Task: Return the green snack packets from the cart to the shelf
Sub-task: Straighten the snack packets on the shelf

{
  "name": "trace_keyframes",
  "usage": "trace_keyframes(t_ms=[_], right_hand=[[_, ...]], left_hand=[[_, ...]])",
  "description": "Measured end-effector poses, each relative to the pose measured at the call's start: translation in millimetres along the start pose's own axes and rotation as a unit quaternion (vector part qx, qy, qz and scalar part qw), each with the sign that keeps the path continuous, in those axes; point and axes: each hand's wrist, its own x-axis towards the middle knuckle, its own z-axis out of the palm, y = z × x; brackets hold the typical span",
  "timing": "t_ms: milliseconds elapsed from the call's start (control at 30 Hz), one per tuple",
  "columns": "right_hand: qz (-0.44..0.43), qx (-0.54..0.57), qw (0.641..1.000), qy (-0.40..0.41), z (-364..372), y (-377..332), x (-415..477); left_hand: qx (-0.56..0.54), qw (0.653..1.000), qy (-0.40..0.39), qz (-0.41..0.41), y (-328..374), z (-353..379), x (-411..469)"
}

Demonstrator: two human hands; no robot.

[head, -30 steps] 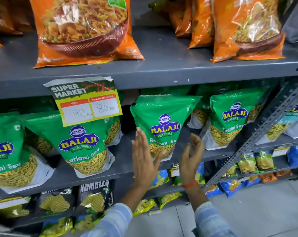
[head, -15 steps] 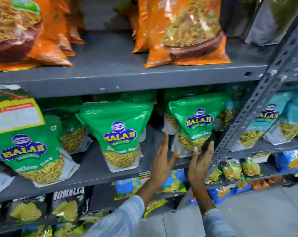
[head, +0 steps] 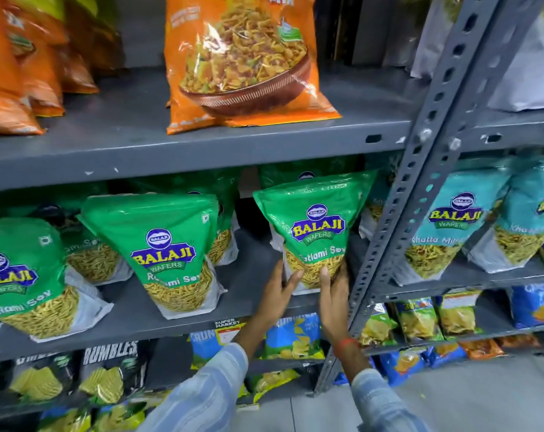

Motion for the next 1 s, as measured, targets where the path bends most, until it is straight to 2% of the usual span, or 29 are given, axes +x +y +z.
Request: trace_keyframes(t_ms=[200, 300, 333, 400, 467, 533, 567, 633, 667, 733, 833, 900, 1000], right_hand=[[0.015, -0.014, 0.999, 0.028, 6.0, 4.3, -1.4], [0.015, -0.051, 0.995, 0.085, 17.1, -4.2, -20.6], [-0.002, -0.054, 0.995, 0.085, 23.4, -10.0, -32.5], [-0.047, -0.028, 0.998, 0.035, 40.8, -24.8, -58.1], [-0.076, 0.0, 0.996, -0.042, 62.6, -38.0, -75.6], [-0.093, 0.002, 0.991, -0.093, 86.7, -48.3, -82.1], [-0.094, 0.002, 0.99, -0.11, 98.0, -50.4, -82.2], [-0.087, 0.011, 0.987, -0.134, 121.1, -54.6, -82.3], [-0.079, 0.016, 0.986, -0.146, 130.8, -54.2, -81.5], [-0.05, 0.02, 0.984, -0.172, 150.2, -51.4, -81.7], [0.0, 0.028, 0.974, -0.225, 166.7, -46.7, -79.9], [0.017, 0.04, 0.969, -0.242, 168.6, -47.8, -80.3], [0.027, 0.048, 0.973, -0.225, 166.1, -50.8, -83.3]], left_hand=[[0.012, 0.999, 0.017, 0.024, 2.1, 0.0, -3.7], [0.088, 0.988, 0.102, 0.077, 10.2, -8.7, -16.7], [0.115, 0.978, 0.137, 0.11, 15.6, -15.1, -25.3], [0.168, 0.948, 0.198, 0.185, 24.4, -32.6, -45.9], [0.243, 0.894, 0.278, 0.256, 26.6, -56.8, -64.2], [0.295, 0.844, 0.368, 0.257, 22.0, -88.9, -75.2], [0.295, 0.834, 0.404, 0.232, 18.6, -104.9, -78.3], [0.266, 0.841, 0.438, 0.173, 6.8, -139.9, -81.6], [0.245, 0.856, 0.432, 0.145, -1.5, -155.4, -81.3], [0.192, 0.903, 0.373, 0.091, -21.2, -182.5, -81.1], [0.082, 0.969, 0.231, 0.026, -40.4, -201.5, -80.8], [0.038, 0.985, 0.168, -0.004, -48.0, -206.2, -82.0], [0.004, 0.992, 0.124, -0.032, -52.2, -209.9, -84.7]])
